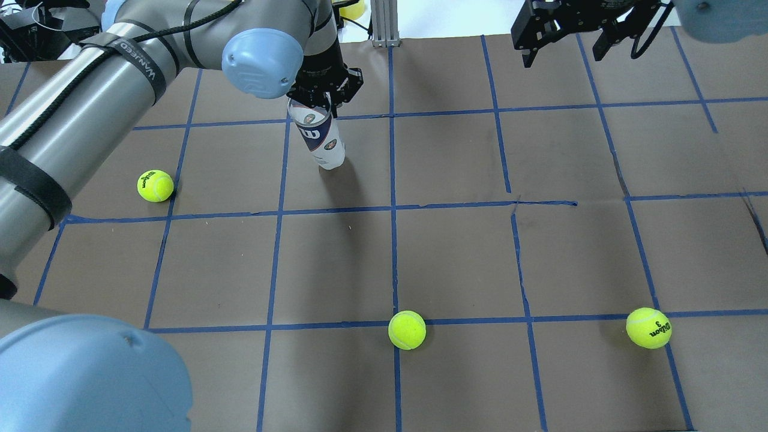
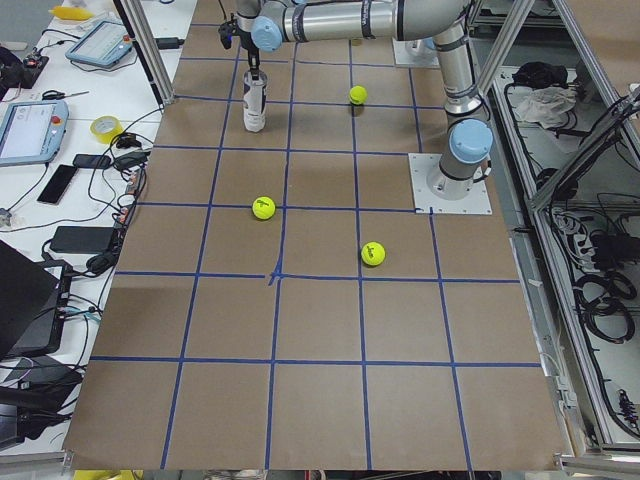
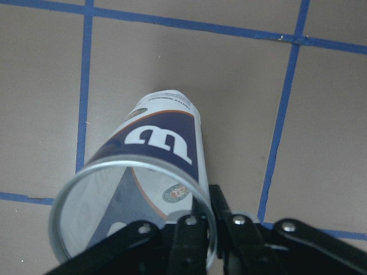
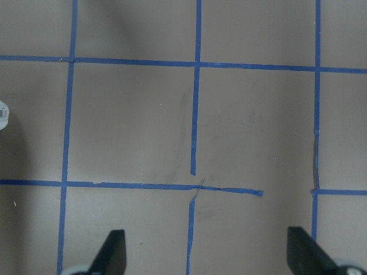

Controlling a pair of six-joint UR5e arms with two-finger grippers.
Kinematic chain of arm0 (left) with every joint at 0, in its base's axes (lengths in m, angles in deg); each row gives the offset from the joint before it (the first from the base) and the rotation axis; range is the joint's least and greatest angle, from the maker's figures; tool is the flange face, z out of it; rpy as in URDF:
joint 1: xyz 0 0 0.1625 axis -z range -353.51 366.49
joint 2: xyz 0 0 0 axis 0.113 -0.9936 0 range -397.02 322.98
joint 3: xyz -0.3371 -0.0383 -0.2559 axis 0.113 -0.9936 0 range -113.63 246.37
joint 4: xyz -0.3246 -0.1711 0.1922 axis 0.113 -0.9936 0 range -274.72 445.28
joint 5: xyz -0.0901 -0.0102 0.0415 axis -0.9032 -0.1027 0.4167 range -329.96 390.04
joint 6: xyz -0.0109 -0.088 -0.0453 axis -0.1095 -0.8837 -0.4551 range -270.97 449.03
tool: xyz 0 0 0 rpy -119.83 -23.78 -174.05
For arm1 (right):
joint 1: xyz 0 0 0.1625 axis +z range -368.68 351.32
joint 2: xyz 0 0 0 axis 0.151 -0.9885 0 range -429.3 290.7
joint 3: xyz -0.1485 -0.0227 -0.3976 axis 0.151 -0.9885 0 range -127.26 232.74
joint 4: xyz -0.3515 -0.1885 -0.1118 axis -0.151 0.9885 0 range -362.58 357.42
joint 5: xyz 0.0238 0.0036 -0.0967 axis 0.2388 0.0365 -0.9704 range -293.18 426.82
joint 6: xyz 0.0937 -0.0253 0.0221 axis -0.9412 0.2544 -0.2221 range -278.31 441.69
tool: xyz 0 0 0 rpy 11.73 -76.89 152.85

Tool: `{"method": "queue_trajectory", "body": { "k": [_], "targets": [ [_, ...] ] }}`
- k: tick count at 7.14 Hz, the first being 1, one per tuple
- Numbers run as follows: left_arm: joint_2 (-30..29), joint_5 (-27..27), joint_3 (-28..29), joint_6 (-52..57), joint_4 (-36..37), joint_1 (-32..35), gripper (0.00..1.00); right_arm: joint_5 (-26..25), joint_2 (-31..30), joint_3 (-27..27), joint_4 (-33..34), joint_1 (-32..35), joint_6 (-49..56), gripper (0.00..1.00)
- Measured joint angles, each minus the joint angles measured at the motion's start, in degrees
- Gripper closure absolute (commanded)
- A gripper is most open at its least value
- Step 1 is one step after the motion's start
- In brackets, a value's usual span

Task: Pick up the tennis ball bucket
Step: 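Rotate the can upright with the left gripper and set it down, then open the left gripper and lift it off the can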

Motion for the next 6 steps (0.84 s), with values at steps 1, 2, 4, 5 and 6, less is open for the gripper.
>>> {"method": "queue_trajectory", "body": {
  "k": [1,2,4,5,6],
  "targets": [
    [-0.8,-0.1,1.1,0.8,-1.8,0.0,1.0,-0.8,0.0,0.0,0.0,0.0,0.0,0.0],
    [-1.5,-0.1,2.7,1.5,-4.1,0.0,1.0,-1.2,0.0,0.1,0.1,0.0,0.0,0.0],
    [-2.5,-0.2,5.7,2.1,-8.3,0.0,1.0,-1.3,0.1,0.1,0.4,0.0,0.1,0.0],
    [-2.9,-0.1,6.1,2.4,-9.0,0.0,0.9,-1.4,0.1,0.1,0.5,0.0,0.2,0.0],
    [-3.1,0.0,6.2,2.8,-9.2,0.0,0.1,-1.4,0.1,0.1,0.6,0.0,0.3,0.0]
  ]
}}
